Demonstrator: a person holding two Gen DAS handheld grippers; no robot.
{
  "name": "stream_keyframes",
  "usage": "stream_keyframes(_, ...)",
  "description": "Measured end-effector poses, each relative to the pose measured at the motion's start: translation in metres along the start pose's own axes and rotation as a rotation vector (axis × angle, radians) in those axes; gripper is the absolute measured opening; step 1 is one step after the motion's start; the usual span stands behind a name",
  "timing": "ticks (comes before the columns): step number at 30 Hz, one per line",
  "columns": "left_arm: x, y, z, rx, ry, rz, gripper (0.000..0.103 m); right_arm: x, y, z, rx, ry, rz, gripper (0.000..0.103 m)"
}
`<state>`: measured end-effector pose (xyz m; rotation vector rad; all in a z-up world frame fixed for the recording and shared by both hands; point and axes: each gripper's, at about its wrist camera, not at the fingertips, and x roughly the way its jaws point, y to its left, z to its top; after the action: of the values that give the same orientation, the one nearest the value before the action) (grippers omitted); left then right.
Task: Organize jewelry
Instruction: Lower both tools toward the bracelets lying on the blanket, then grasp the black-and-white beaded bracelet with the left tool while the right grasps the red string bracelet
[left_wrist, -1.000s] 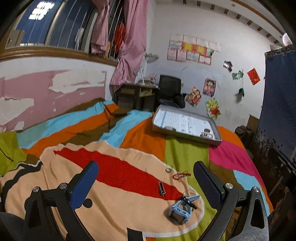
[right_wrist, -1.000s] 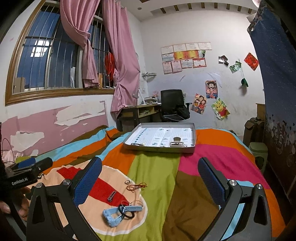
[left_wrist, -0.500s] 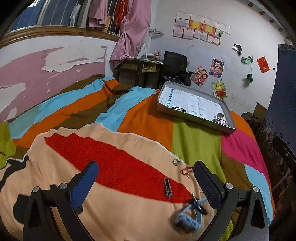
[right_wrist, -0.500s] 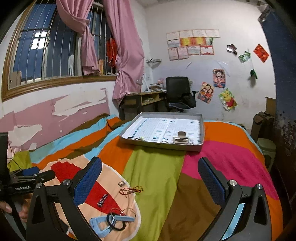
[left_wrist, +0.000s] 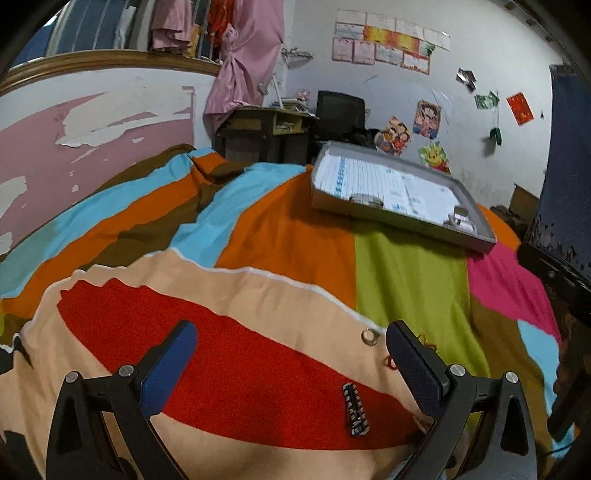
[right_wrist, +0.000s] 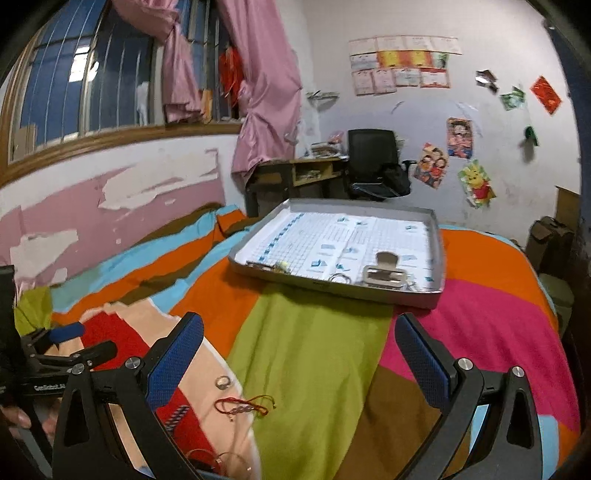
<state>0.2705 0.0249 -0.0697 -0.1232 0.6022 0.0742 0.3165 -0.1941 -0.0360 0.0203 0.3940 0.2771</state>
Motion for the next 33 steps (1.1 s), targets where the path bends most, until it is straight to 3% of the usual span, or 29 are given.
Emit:
stream_keyframes(10, 0.03, -0.015, -0.016, 0.095, 0.172, -0.162, 0.1, 0.078, -0.012, -0.041, 0.006, 0.257, 0.16, 0.098)
stream_keyframes(14, 0.043, -0.019, -0.025, 0.098, 0.265, -0.23, 0.078, 0.096, -0.013, -0.057, 0.021, 0.355, 0.207, 0.072)
stream_keyframes(19, 0.06, -0.013, -0.033, 0.011, 0.387, -0.319, 0.053, 0.109, -0.004, -0.07, 0.014, 0.412, 0.279, 0.066)
stream_keyframes(23, 0.068, -0.013, -0.041, -0.019, 0.465, -0.369, 0.042, 0.123, 0.014, -0.078, -0.033, 0.451, 0.333, 0.062)
stream_keyframes(26, 0.073, -0.017, -0.046, 0.003, 0.491, -0.363, 0.036, 0.129, 0.028, -0.081, -0.081, 0.47, 0.357, 0.059)
stream_keyframes(28, 0.074, -0.019, -0.048, 0.02, 0.5, -0.347, 0.025, 0.13, 0.035, -0.083, -0.104, 0.479, 0.368, 0.059)
stream_keyframes(30, 0.075, -0.02, -0.05, 0.03, 0.505, -0.338, 0.02, 0.13, 0.041, -0.086, -0.134, 0.494, 0.376, 0.059)
stream_keyframes(33, 0.075, -0.019, -0.049, 0.011, 0.518, -0.35, 0.015, 0.13, 0.05, -0.089, -0.173, 0.515, 0.382, 0.045)
